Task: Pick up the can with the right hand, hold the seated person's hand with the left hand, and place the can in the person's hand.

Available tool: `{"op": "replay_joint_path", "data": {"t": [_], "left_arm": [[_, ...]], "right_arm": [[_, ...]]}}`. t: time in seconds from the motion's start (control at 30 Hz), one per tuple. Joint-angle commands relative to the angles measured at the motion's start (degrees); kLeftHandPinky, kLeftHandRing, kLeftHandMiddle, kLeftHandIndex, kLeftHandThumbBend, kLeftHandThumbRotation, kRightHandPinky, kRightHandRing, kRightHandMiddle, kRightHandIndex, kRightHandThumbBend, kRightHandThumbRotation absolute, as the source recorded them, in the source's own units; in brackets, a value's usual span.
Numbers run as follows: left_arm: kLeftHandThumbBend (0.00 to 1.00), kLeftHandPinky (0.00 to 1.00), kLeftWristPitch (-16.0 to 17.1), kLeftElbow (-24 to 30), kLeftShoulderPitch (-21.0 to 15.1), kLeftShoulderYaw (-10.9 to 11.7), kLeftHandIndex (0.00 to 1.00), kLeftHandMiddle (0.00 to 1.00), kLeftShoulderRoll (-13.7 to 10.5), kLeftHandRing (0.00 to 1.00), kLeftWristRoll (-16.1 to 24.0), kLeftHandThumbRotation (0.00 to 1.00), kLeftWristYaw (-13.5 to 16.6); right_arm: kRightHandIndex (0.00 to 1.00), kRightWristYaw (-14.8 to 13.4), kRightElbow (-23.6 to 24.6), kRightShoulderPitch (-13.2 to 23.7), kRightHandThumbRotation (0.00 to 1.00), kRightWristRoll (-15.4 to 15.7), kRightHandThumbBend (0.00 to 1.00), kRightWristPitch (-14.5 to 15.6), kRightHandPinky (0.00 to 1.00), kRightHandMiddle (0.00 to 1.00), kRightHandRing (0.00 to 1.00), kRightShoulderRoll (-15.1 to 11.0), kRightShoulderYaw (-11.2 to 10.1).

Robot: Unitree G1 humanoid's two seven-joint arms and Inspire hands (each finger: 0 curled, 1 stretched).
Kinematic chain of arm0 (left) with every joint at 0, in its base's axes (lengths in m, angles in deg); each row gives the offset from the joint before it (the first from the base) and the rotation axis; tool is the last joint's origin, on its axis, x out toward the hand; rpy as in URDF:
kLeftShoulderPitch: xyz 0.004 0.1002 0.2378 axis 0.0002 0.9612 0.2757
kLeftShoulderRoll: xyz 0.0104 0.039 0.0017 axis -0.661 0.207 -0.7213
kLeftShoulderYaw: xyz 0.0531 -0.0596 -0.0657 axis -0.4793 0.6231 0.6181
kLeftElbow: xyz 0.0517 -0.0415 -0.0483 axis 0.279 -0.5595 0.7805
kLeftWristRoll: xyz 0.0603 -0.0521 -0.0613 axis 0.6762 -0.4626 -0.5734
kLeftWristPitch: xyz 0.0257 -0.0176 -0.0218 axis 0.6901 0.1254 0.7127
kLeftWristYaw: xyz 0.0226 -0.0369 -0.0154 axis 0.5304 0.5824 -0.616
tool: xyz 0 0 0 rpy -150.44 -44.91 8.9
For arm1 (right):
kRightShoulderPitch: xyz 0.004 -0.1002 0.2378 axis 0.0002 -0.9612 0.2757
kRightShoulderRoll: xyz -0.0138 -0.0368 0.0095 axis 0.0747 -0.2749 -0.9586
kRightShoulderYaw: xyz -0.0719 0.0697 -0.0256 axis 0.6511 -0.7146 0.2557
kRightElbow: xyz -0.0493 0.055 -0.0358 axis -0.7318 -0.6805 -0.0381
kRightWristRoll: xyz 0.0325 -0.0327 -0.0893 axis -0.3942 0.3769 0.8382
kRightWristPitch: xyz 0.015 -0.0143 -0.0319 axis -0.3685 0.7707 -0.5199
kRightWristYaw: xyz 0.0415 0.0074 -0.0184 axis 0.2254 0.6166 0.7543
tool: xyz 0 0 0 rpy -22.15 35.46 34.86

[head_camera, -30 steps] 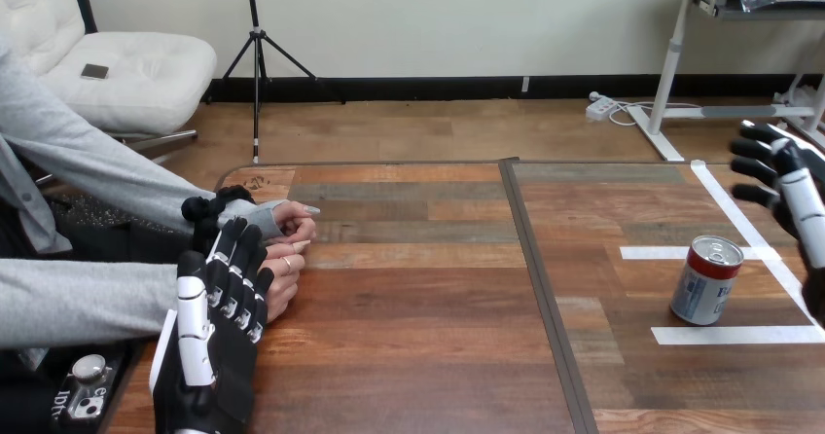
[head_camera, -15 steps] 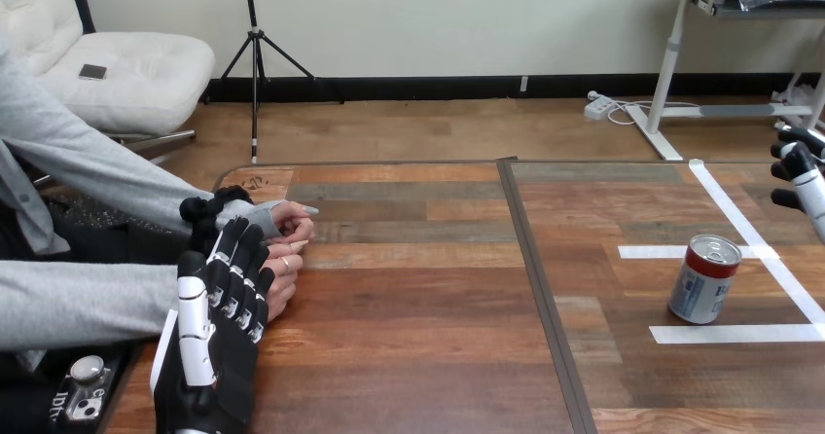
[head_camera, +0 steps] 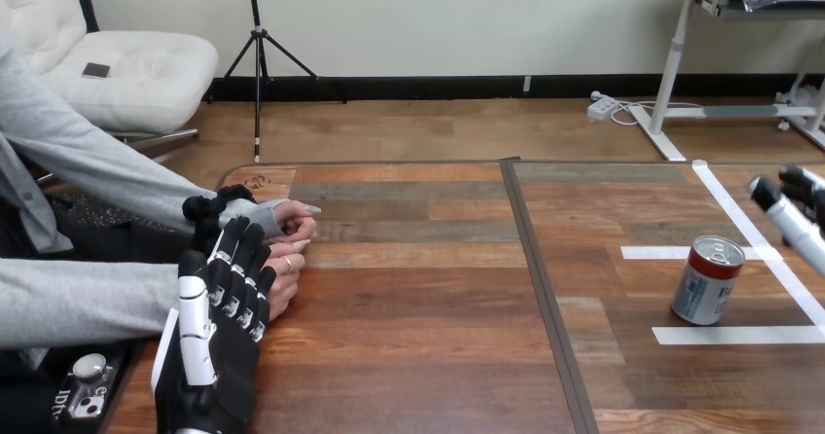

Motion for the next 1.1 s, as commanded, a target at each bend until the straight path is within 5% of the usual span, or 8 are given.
{"op": "replay_joint_path", "data": {"t": [0.0,0.27,0.33,0.37,0.47,0.77,1.07], "left_arm": [[0.59,1.0,0.8,1.3,-3.2,-0.9,0.96,0.97,-0.2,0.99,0.0,1.0,-0.8],[0.6,1.0,0.4,1.7,-2.9,-0.9,0.96,0.97,-0.3,0.99,0.0,1.0,-0.7],[0.6,1.0,0.4,1.8,-2.8,-0.9,0.96,0.97,-0.2,1.0,0.0,1.0,-0.6],[0.6,1.0,0.2,1.9,-2.8,-0.9,0.96,0.97,-0.2,1.0,-0.1,1.0,-0.8],[0.59,1.0,0.0,1.9,-2.8,-0.9,0.96,0.97,-0.3,0.99,-0.3,1.0,-0.9],[0.59,1.0,0.2,2.0,-2.7,-1.1,0.96,0.96,-0.4,0.98,0.1,0.99,-0.7],[0.6,1.0,0.0,2.2,-2.5,-1.1,0.95,0.96,-0.4,0.98,0.0,0.99,-0.8]], "right_arm": [[0.92,-1.0,-0.9,5.2,0.76,-0.4,0.99,0.9,0.7,0.96,0.93,-0.6,0.2],[0.92,-2.4,-2.0,5.2,0.78,1.1,1.0,1.1,0.8,1.0,0.99,-0.4,1.6],[0.92,-2.8,-2.2,5.2,0.79,1.3,1.0,1.3,0.73,0.92,0.92,-0.3,1.8],[0.92,-2.9,-2.3,5.2,0.79,1.4,1.0,1.5,0.62,0.89,0.85,-0.2,1.9],[0.92,-2.9,-2.7,5.3,0.79,1.6,0.99,1.6,0.56,0.89,0.86,-0.2,2.4],[0.94,-2.0,-3.6,5.6,0.79,1.7,0.96,2.7,0.84,0.98,0.98,0.4,3.0],[0.97,-1.4,-4.0,5.7,0.78,2.8,0.99,3.9,0.91,1.0,1.0,0.6,4.6]]}}
